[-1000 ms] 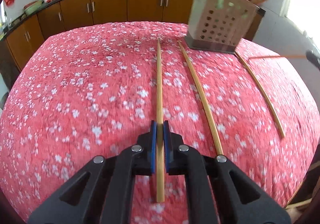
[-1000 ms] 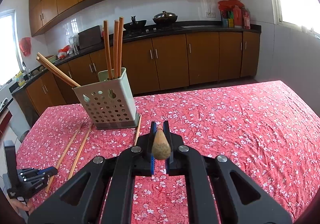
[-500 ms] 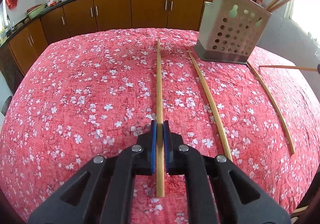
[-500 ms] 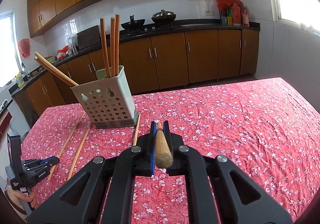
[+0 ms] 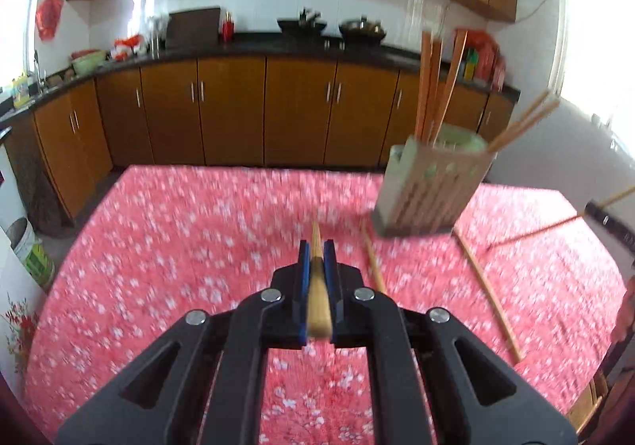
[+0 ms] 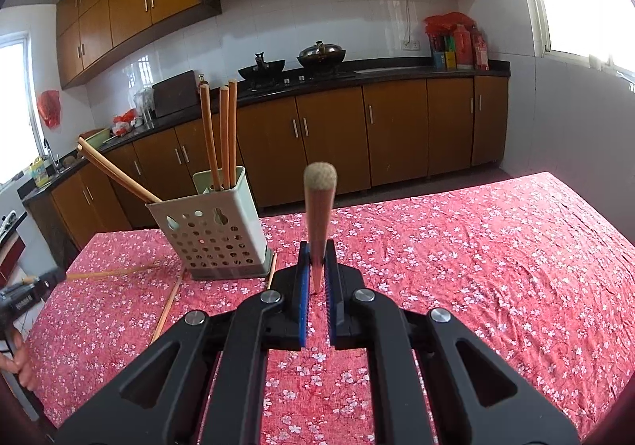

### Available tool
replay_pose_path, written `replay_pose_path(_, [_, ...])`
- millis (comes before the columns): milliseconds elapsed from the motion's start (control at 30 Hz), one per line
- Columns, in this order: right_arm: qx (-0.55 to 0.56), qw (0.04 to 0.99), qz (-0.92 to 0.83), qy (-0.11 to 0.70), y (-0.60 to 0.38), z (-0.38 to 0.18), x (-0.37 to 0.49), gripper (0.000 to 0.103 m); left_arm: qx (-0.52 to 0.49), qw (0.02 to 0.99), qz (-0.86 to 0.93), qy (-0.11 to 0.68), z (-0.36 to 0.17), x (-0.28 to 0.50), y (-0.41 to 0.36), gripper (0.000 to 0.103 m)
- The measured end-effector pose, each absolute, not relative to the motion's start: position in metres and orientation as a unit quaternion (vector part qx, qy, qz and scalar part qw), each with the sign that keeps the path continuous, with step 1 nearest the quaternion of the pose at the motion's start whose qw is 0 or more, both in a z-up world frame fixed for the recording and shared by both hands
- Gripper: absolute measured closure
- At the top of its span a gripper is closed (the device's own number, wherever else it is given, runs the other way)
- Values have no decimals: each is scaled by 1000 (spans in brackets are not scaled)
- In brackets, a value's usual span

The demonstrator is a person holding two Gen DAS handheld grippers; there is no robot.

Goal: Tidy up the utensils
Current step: 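Raise both held chopsticks upright over the beige holder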

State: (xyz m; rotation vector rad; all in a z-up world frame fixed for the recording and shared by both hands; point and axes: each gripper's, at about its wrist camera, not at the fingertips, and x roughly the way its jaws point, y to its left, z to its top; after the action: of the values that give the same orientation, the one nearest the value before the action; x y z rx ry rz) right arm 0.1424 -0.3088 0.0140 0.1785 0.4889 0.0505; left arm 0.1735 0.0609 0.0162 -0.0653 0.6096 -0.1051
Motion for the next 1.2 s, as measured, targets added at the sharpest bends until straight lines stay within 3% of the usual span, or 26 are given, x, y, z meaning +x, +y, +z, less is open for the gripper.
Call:
replay_pose_path(167, [88, 967, 31, 238, -305, 18, 142, 95, -40, 958, -61, 277, 42, 171, 61, 95])
replay_pose_path(400, [108, 969, 94, 200, -298, 69, 138, 96, -49, 959, -138, 243, 108, 163, 44, 95])
replay_pose_path(733, [111, 982, 134, 75, -273, 146, 138, 96, -59, 970, -168, 163, 177, 173, 8, 95])
replay_pose_path(967, [100, 988, 109, 35, -253, 148, 173, 95, -68, 983, -134, 107, 185, 202, -12, 95])
replay_pose_path(1200, [82, 987, 97, 102, -241, 107, 221, 95, -75, 975, -122, 172, 146, 262, -23, 95])
